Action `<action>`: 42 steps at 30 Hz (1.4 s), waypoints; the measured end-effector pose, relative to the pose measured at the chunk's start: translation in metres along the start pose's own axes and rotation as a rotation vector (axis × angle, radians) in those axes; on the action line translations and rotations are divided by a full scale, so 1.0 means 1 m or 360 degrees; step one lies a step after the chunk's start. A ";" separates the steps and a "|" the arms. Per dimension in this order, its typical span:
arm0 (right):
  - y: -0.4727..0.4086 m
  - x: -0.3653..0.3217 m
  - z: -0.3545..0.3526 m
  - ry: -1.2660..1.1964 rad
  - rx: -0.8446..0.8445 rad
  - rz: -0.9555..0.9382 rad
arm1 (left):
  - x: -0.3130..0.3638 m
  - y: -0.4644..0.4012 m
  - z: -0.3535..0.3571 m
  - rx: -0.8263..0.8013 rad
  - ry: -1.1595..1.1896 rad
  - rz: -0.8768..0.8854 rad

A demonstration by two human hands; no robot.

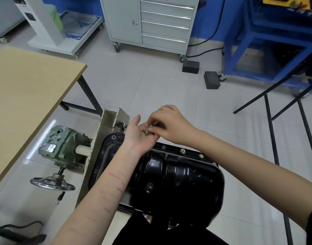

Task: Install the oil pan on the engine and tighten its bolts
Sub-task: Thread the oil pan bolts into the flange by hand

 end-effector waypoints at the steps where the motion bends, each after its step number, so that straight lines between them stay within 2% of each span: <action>1: 0.000 -0.001 -0.001 -0.0165 0.0061 0.0056 | 0.000 0.000 -0.001 0.0015 -0.0046 0.0019; 4: 0.000 0.001 -0.006 -0.0667 0.0276 0.0317 | 0.000 0.001 -0.003 0.0023 -0.0273 0.0113; 7: -0.001 0.007 -0.006 -0.0878 0.0358 0.0452 | 0.000 0.002 -0.003 -0.0077 -0.0339 0.0122; 13: 0.002 0.012 -0.001 -0.1040 0.0233 0.0483 | 0.002 0.004 -0.004 -0.0083 -0.0355 0.0129; 20: -0.001 0.018 -0.001 -0.0758 0.0166 0.0386 | 0.002 0.007 -0.010 0.0050 -0.0580 0.0126; 23: 0.000 0.033 0.002 -0.0742 0.0158 0.0450 | 0.003 0.006 -0.013 0.0202 -0.0424 0.0162; 25: 0.006 0.045 0.011 -0.0610 -0.0020 0.0479 | 0.006 0.004 -0.014 0.0233 -0.0253 0.0216; 30: 0.022 0.063 0.042 -0.0098 -0.0592 0.0301 | 0.011 0.007 -0.015 0.0163 0.0039 0.0206; 34: 0.022 0.066 0.051 0.0082 -0.0690 0.0247 | 0.012 0.007 -0.015 0.0093 0.0133 0.0167; 42: 0.020 0.063 0.062 0.0321 -0.0805 0.0140 | 0.011 0.009 -0.016 0.0017 0.0086 0.0121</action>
Point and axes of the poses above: each hand's wrist, its own y-axis away from the middle knuckle, its own z-axis out of the palm, x = y × z, the point moved 2 cm from there along -y, towards the middle knuckle, and after that the axes turned 3 degrees about y, right-handed, at the moved point
